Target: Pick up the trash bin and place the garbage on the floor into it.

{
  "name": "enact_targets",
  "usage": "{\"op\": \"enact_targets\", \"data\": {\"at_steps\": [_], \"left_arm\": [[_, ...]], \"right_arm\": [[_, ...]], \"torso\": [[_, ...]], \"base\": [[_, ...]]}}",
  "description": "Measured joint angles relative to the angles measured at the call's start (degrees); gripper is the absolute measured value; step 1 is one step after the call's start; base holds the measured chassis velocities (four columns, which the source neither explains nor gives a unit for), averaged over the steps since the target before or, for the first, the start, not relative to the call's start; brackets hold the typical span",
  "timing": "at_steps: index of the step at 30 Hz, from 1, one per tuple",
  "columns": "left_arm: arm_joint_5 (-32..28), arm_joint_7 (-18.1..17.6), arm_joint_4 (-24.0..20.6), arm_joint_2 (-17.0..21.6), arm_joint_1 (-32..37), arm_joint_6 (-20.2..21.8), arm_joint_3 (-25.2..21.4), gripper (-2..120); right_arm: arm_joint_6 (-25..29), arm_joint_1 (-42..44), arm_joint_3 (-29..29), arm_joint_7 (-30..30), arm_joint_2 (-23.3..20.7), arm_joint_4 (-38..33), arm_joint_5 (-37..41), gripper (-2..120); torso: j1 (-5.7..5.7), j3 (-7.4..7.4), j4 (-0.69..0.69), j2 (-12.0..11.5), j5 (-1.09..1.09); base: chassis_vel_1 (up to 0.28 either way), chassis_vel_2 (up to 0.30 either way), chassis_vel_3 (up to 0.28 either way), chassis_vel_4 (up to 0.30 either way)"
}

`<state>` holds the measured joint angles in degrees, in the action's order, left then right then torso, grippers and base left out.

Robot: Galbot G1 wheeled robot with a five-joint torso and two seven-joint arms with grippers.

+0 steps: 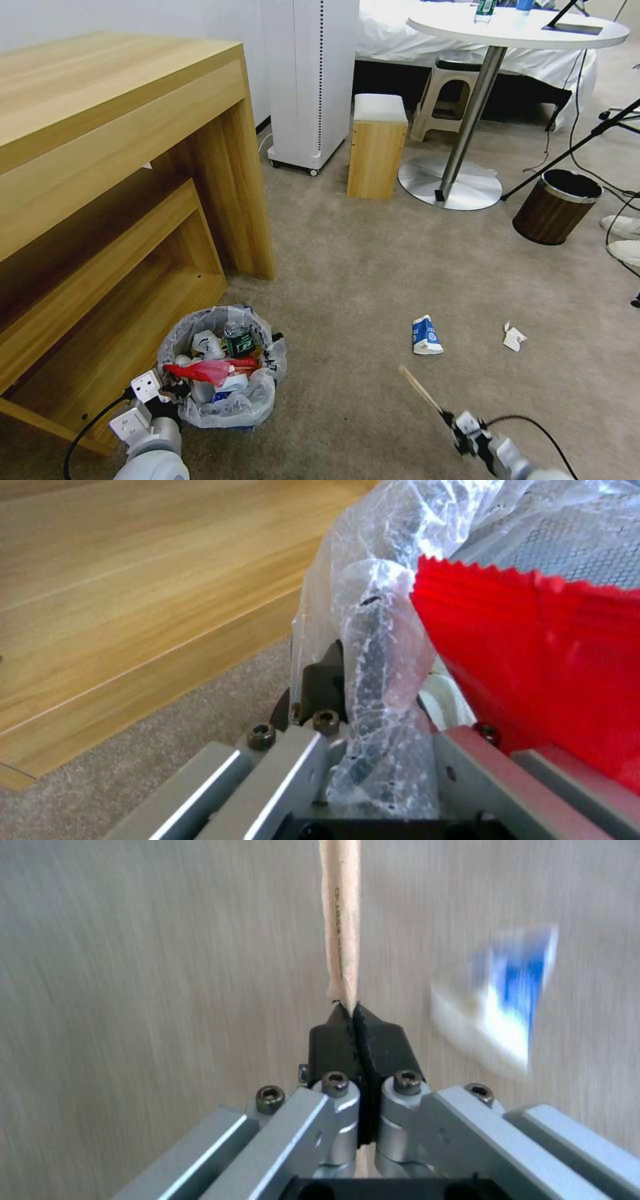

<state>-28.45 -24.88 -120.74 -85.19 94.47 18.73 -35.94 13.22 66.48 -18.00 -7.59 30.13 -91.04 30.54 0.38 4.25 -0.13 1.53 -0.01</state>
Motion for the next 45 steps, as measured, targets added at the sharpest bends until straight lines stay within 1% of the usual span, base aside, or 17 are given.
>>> {"op": "enact_targets", "data": {"at_steps": [2, 6, 8, 11, 13, 14, 17, 18, 21, 22, 25, 26, 29, 30, 33, 38, 45], "left_arm": [[-0.1, 0.0, -0.1, 0.0, 0.0, 0.2, 0.0, 1], [-0.2, -0.1, -1.1, 0.2, 0.3, 0.9, 0.1, 1], [-0.2, -0.1, -1.3, 0.2, 0.4, 1.0, 0.1, 1], [-0.3, -0.1, -1.9, 0.2, 0.6, 1.3, 0.3, 1], [-0.3, -0.1, -2.4, 0.2, 0.6, 1.6, 0.5, 1], [-0.3, -0.1, -2.4, 0.2, 0.6, 1.6, 0.5, 1], [-0.3, -0.1, -3.1, 0.2, 0.8, 2.1, 0.6, 1], [-0.3, -0.1, -3.1, 0.2, 0.8, 2.1, 0.6, 1], [-0.2, -0.1, -3.9, 0.0, 1.2, 2.4, 0.7, 1], [-0.2, -0.1, -3.9, 0.0, 1.2, 2.4, 0.7, 1], [-0.1, -0.1, -4.9, -0.2, 1.8, 2.7, 0.7, 1], [-0.1, -0.1, -4.9, -0.2, 1.8, 2.7, 0.7, 1], [0.0, -0.1, -5.8, -0.4, 2.4, 2.8, 0.7, 1], [0.0, -0.1, -5.8, -0.4, 2.4, 2.8, 0.7, 1], [-0.1, -0.1, -6.5, -0.4, 2.9, 2.8, 0.3, 1], [-0.5, -0.1, -6.8, -0.3, 3.0, 2.8, -0.3, 1], [-1.0, -0.1, -6.3, -0.2, 2.3, 2.8, -0.6, 1]], "right_arm": [[0.5, -1.8, 0.0, 0.6, -0.3, -2.7, 0.4, 0], [1.3, -11.8, -1.6, 2.1, 0.6, -10.9, 2.7, 0], [1.3, -12.8, -1.8, 2.3, 0.8, -11.6, 3.1, 0], [0.4, -19.4, -2.7, 3.3, 2.4, -15.4, 5.9, 0], [0.1, -26.9, -5.0, 4.5, 4.3, -18.0, 8.4, 0], [0.1, -26.9, -5.0, 4.5, 4.3, -18.0, 8.4, 0], [0.6, -36.0, -12.2, 6.1, 7.5, -19.6, 11.4, 0], [0.6, -36.0, -12.2, 6.1, 7.5, -19.6, 11.4, 0], [1.5, -41.8, -18.8, 7.0, 12.0, -17.7, 11.5, 0], [1.5, -41.8, -18.8, 7.0, 12.0, -17.7, 11.5, 0], [2.0, -46.2, -23.7, 7.0, 16.8, -14.5, 10.3, 0], [2.0, -46.2, -23.7, 7.0, 16.8, -14.5, 10.3, 0], [2.3, -50.3, -28.1, 6.7, 22.1, -9.1, 9.6, 0], [2.3, -50.3, -28.1, 6.7, 22.1, -9.1, 9.6, 0], [2.5, -52.3, -32.4, 6.5, 26.8, -3.6, 9.1, 0], [3.1, -52.5, -36.3, 6.3, 31.6, 0.8, 7.8, 0], [3.1, -52.0, -37.9, 5.8, 34.8, 1.3, 7.5, 0]], "torso": [[0.0, 0.0, -0.01, 0.0, 0.0], [0.0, 0.0, 0.02, 0.0, 0.02], [0.0, 0.0, 0.02, 0.0, 0.01], [0.01, 0.0, 0.01, 0.0, 0.0], [0.0, 0.0, 0.01, 0.0, -0.01], [0.0, 0.0, 0.01, 0.0, -0.01], [0.01, 0.0, 0.01, 0.0, -0.01], [0.01, 0.0, 0.01, 0.0, -0.01], [0.01, 0.01, 0.0, 0.0, 0.0], [0.01, 0.01, 0.0, 0.0, 0.0], [0.01, 0.0, 0.01, 0.0, 0.01], [0.01, 0.0, 0.01, 0.0, 0.01], [0.01, 0.0, 0.02, 0.0, 0.01], [0.01, 0.0, 0.02, 0.0, 0.01], [0.01, 0.0, 0.0, 0.0, 0.0], [0.01, 0.0, 0.01, 0.0, 0.01], [0.0, -0.01, 0.01, 0.0, 0.0]], "base": [[0.0, 0.0, 0.0, 0.0], [0.0, 0.0, 0.0, 0.0], [0.0, 0.0, 0.0, 0.0], [0.0, 0.0, 0.0, 0.0], [0.0, 0.0, 0.0, 0.0], [0.0, 0.0, 0.0, 0.0], [0.0, 0.0, 0.0, 0.0], [0.0, 0.0, 0.0, 0.0], [0.0, 0.0, 0.0, 0.0], [0.0, 0.0, 0.0, 0.0], [0.0, 0.0, 0.0, 0.0], [0.0, 0.0, 0.0, 0.0], [0.0, 0.0, 0.0, 0.0], [0.0, 0.0, 0.0, 0.0], [0.0, 0.0, 0.0, 0.0], [0.0, 0.0, 0.0, 0.0], [0.0, 0.0, 0.0, 0.0]]}}
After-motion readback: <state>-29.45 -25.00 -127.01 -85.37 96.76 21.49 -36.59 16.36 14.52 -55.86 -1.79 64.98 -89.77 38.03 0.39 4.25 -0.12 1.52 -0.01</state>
